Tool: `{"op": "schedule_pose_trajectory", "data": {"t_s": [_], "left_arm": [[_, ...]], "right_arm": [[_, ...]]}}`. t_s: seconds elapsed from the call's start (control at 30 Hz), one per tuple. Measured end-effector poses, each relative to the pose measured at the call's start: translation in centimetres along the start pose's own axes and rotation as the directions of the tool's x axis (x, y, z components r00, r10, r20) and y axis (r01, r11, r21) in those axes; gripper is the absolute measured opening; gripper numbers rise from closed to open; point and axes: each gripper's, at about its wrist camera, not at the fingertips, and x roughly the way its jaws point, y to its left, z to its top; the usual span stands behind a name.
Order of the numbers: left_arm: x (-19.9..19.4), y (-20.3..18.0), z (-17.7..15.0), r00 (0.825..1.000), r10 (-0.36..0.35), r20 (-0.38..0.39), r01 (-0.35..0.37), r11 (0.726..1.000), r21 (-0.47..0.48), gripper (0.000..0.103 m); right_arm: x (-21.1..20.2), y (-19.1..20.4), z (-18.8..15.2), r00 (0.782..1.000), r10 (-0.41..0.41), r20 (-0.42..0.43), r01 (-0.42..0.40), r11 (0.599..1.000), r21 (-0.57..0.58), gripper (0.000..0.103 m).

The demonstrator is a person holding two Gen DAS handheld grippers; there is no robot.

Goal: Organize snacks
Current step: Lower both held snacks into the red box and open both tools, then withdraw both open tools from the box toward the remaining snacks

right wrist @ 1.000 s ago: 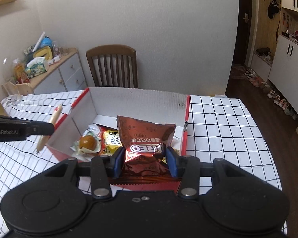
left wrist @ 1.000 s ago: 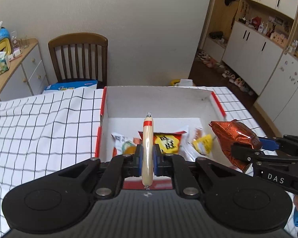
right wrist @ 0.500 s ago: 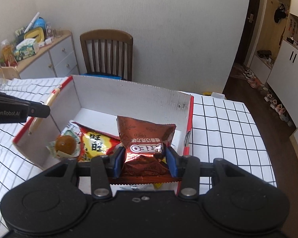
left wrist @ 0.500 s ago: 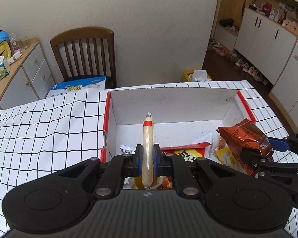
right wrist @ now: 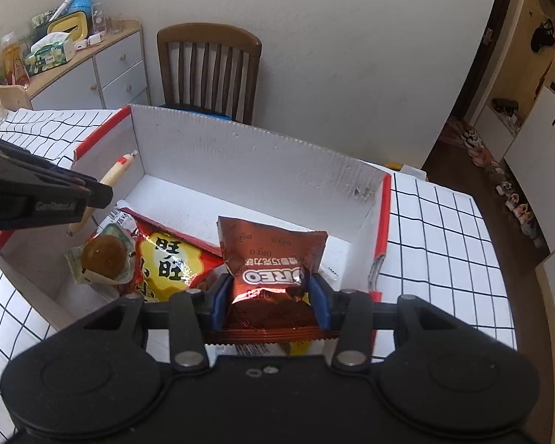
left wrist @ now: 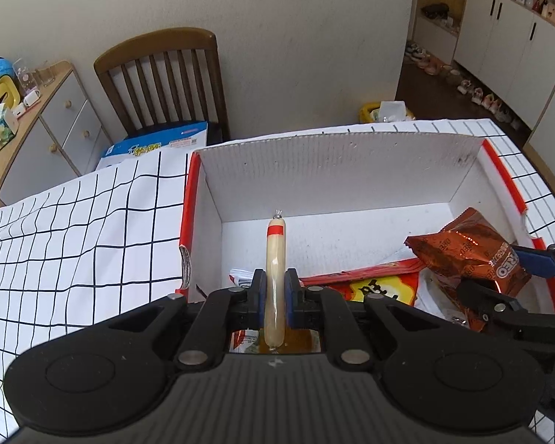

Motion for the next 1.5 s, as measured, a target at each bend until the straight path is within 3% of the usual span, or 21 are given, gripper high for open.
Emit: {"op": "schedule_pose_trajectory", "data": {"t_s": [0.7,0.97,1.5], "left_arm": [[2.8,-1.1,-0.5,0.996,0.053,-0.072,-0.049,0.997,0.061,0.010],[1.6,-0.7,-0.6,0.997,0.040,-0.061,-0.038,0.998,0.043,0.010],[-4.2,0.3,-1.9,0.998,-0.059,0.012,0.059,0.998,-0.013,0.010]], "right_arm": [[2.5,0.0,-0.1,0.998,-0.013,-0.059,0.014,1.000,0.019,0.049],[1.3,0.2,-0.3,0.999,-0.008,-0.038,0.008,1.000,0.005,0.062],[-3.5,0.7,-0.2,0.999,0.025,0.034,-0.026,1.000,0.016,0.074]]}}
